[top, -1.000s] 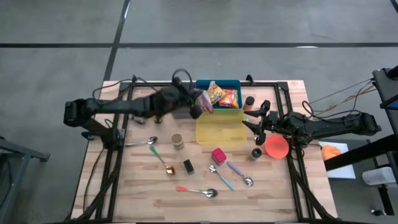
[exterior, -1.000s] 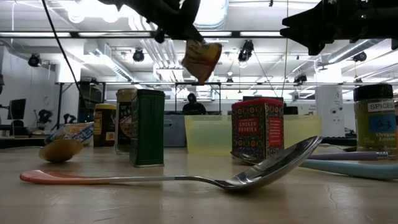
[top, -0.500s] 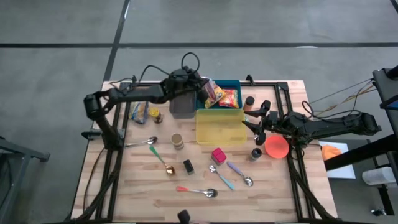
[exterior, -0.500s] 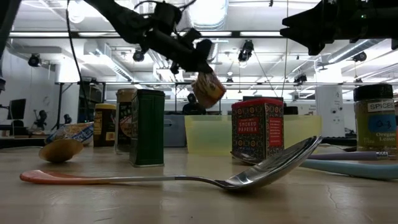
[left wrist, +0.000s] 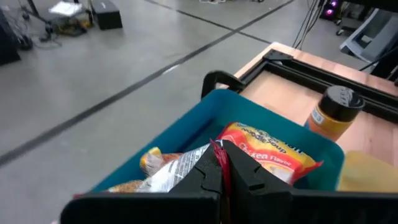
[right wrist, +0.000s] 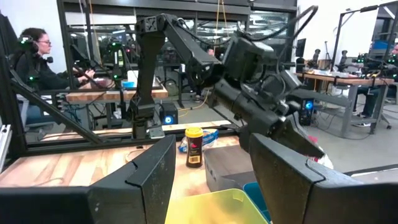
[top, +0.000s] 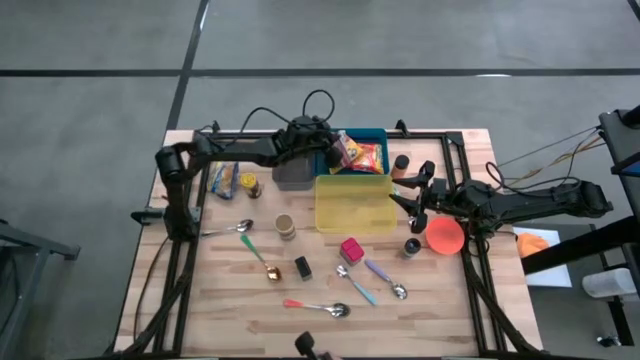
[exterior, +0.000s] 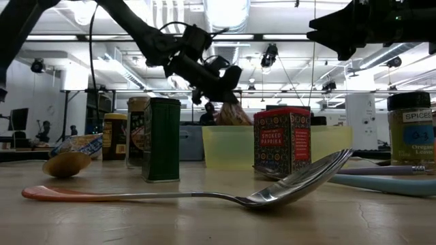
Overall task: Pick & Place Food Item
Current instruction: Put the red noodle pack into the blue bin, then put the blue noodle pack into the blue bin
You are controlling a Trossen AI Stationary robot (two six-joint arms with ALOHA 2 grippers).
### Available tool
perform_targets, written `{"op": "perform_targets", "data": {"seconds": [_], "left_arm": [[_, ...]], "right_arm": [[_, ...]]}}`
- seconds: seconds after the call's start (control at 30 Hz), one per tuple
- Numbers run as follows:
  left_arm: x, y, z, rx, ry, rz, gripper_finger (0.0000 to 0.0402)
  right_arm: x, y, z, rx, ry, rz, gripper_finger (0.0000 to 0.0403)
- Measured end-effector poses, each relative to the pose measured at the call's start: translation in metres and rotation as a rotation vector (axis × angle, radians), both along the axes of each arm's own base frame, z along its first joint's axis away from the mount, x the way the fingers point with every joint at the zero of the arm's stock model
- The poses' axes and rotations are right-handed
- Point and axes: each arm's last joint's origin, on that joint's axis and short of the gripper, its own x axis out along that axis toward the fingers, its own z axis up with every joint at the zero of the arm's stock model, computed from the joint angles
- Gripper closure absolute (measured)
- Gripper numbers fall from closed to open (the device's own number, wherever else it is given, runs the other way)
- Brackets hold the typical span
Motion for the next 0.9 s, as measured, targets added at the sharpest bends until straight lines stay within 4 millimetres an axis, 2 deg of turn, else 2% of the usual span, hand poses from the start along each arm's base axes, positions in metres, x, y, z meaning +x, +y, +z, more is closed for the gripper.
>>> {"op": "perform_targets", "data": {"seconds": [0.13,0.33,0.43,0.9], "left_arm": [[0.002,0.000,-0.007,-0.034,0.000,-0.005,0.0401],[0.002,-0.001,-0.004,-0.045,-0.013,-0.041,0.0400],[0.002,-0.002,-0.003,-0.051,-0.024,-0.065,0.0380],[0.009,-0.003,0.011,-0.049,-0.075,-0.131,0.0145]], "right_arm": [[0.000,0.000,0.000,0.000,0.001,0.000,0.0199],[0.000,0.000,0.000,0.000,0.001,-0.001,0.0199],[0.000,0.000,0.000,0.000,0.001,0.000,0.0199],[0.000,0.000,0.000,0.000,0.001,-0.001,0.0199]]}}
